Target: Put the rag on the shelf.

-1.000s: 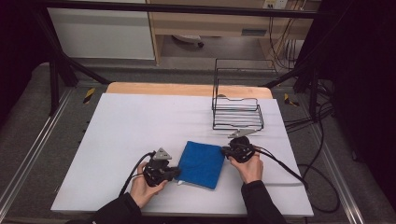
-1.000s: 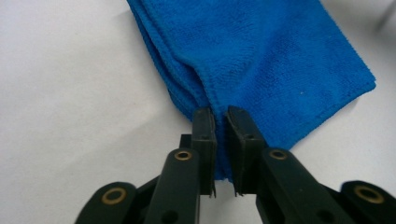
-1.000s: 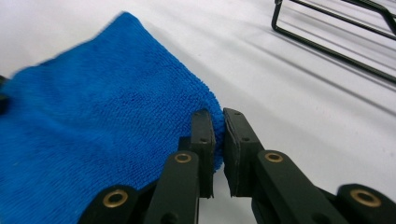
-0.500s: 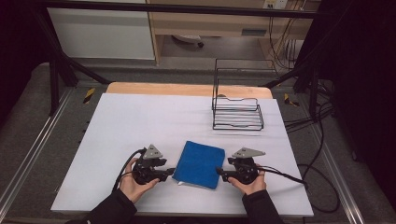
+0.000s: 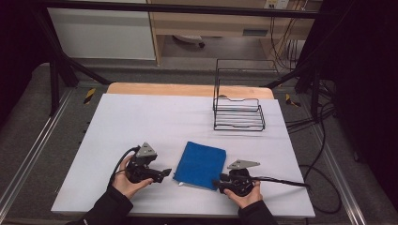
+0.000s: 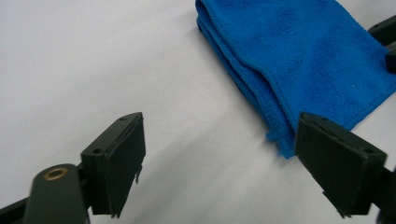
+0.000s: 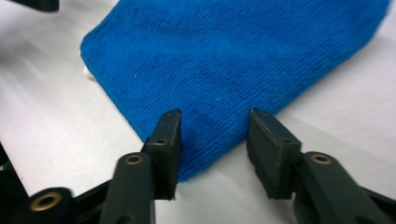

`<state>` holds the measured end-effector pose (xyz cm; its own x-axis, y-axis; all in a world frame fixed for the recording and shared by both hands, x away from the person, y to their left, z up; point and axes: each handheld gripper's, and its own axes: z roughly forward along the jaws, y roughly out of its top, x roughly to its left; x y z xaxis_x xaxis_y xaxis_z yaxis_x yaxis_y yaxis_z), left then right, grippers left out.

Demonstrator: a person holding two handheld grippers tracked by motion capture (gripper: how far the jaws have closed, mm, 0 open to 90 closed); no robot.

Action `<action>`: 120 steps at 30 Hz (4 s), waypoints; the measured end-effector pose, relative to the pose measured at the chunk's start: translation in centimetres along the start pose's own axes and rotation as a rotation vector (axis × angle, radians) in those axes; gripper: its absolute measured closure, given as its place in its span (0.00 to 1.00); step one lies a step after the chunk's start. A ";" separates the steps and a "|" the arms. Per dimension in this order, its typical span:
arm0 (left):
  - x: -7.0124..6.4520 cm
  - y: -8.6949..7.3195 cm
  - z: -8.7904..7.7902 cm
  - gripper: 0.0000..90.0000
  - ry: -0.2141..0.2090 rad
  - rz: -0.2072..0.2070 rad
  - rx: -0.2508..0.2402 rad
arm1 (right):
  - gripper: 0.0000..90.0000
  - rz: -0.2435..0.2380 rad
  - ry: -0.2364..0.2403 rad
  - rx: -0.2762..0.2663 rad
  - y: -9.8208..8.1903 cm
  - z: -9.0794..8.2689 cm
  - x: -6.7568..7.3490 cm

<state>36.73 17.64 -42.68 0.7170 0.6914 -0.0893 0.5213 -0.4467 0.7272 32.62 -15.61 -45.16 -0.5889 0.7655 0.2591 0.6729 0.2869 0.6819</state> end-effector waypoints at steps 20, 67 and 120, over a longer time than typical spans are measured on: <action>0.1 0.0 -0.3 0.17 -0.020 -0.011 -0.020 | 0.96 0.039 -0.020 0.022 0.9 -3.4 -2.6; -1.2 7.0 9.6 0.66 -0.024 -0.045 0.109 | 0.14 -0.045 -0.029 -0.172 1.6 -4.2 -7.8; -1.8 6.4 8.6 0.94 -0.080 -0.066 0.012 | 0.96 0.036 -0.002 -0.047 5.7 1.4 -8.9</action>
<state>42.79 8.64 -43.72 0.7151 0.6724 -0.1908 0.5739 -0.4090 0.7095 42.36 -19.94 -44.53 -0.5637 0.7761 0.2827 0.6720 0.2319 0.7033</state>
